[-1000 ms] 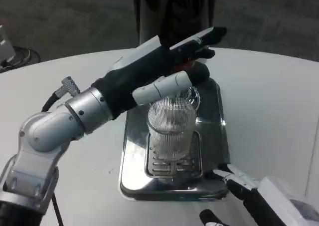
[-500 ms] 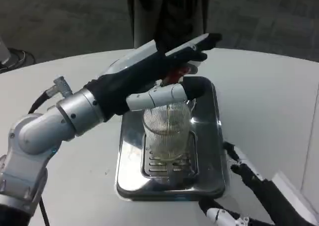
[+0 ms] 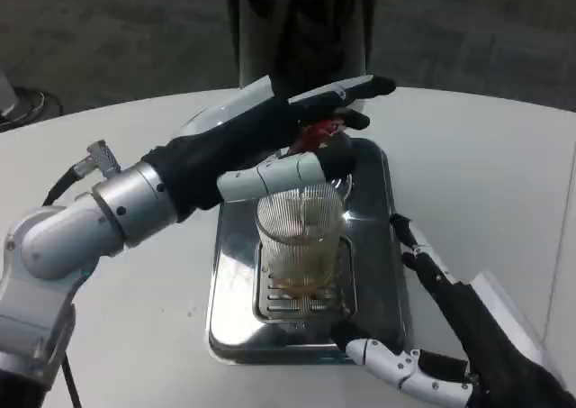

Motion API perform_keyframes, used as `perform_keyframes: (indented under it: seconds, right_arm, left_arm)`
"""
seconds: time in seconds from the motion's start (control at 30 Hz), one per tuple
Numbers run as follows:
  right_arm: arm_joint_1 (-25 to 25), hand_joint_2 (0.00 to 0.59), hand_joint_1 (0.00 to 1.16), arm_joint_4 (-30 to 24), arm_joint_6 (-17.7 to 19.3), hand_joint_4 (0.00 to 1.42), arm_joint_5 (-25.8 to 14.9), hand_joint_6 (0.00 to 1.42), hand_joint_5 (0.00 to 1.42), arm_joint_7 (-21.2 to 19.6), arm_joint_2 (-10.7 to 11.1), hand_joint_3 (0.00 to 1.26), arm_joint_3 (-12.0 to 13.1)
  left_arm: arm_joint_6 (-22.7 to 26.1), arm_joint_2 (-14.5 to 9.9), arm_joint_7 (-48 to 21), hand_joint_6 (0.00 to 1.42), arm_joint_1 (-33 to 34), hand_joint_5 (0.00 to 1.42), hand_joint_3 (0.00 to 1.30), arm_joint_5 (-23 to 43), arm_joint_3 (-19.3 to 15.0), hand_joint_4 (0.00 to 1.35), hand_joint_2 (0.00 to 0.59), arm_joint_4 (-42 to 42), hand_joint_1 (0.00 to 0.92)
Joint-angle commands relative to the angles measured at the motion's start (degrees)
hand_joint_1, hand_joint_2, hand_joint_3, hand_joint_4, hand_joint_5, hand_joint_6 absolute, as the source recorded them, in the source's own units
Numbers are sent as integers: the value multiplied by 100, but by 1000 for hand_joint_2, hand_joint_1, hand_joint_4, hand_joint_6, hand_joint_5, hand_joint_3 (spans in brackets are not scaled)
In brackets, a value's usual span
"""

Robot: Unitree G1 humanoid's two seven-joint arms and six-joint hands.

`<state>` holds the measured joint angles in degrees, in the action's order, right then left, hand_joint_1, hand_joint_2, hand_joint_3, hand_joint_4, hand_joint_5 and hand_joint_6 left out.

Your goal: Grasp the cup under the faucet to collect the drink, then remove the cup.

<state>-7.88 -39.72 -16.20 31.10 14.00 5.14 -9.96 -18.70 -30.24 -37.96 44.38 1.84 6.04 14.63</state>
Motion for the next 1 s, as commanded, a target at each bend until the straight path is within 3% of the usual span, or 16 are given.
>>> perform_keyframes:
  seconds: [0.03, 0.3, 0.73, 1.0]
  right_arm:
    - [239, 230, 607, 268, -62, 0, -22, 10, 50, -157, -47, 0, -113]
    - [540, 230, 611, 770, -21, 0, -37, 3, 41, -467, -126, 0, -280]
    - [1281, 230, 613, 1592, -33, 0, -36, 0, 0, -1123, -443, 0, -382]
    - [1659, 217, 644, 2079, -95, 0, -62, 0, 0, -1272, -606, 0, -480]
  left_arm:
    - [81, -60, -340, 256, -225, 177, 128, -147, 217, 69, 52, 188, 0]
    - [49, -76, -369, 260, -161, 181, 137, -163, 285, 71, 62, 215, 0]
    - [-33, -115, -420, 269, -35, 188, 138, -169, 336, 71, 64, 325, 0]
    - [-91, -161, -460, 271, 94, 183, 140, -202, 335, 71, 64, 430, 0]
